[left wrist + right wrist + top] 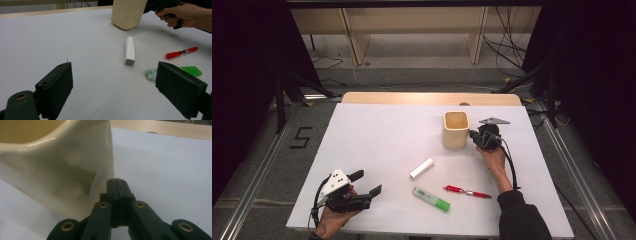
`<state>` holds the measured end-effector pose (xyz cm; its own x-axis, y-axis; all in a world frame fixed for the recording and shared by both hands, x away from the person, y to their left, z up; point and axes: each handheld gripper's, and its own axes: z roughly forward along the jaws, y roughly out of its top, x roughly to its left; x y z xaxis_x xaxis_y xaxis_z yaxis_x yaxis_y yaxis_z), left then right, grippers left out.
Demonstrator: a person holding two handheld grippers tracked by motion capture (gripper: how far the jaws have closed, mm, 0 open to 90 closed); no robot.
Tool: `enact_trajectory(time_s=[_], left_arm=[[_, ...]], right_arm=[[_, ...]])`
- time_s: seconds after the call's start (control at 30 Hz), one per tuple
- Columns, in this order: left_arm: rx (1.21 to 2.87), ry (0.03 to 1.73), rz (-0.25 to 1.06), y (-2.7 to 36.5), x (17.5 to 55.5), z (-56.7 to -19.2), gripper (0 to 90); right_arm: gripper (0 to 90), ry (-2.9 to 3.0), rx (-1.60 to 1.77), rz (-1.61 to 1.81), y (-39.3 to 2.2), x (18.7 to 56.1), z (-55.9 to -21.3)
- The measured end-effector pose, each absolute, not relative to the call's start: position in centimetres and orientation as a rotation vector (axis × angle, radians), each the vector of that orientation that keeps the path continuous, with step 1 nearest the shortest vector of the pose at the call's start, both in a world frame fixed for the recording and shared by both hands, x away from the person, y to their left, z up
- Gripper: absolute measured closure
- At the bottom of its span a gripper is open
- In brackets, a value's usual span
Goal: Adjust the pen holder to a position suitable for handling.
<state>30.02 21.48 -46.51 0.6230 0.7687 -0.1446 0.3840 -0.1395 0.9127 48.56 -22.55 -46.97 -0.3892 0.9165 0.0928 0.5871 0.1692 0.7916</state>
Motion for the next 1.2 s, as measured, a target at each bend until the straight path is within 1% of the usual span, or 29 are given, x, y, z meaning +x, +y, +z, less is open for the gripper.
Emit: enact_trajectory(time_s=[0.7,1.2], left_arm=[[1.754,0.943,0.436,21.3,30.1,-46.6,13.9],[1.749,0.940,0.439,21.3,30.0,-46.5,13.9]], right_arm=[[90.0,2.044,1.474,1.073,-21.1,48.7,-47.5],[90.0,2.078,1.469,1.028,-17.9,48.7,-47.4]])
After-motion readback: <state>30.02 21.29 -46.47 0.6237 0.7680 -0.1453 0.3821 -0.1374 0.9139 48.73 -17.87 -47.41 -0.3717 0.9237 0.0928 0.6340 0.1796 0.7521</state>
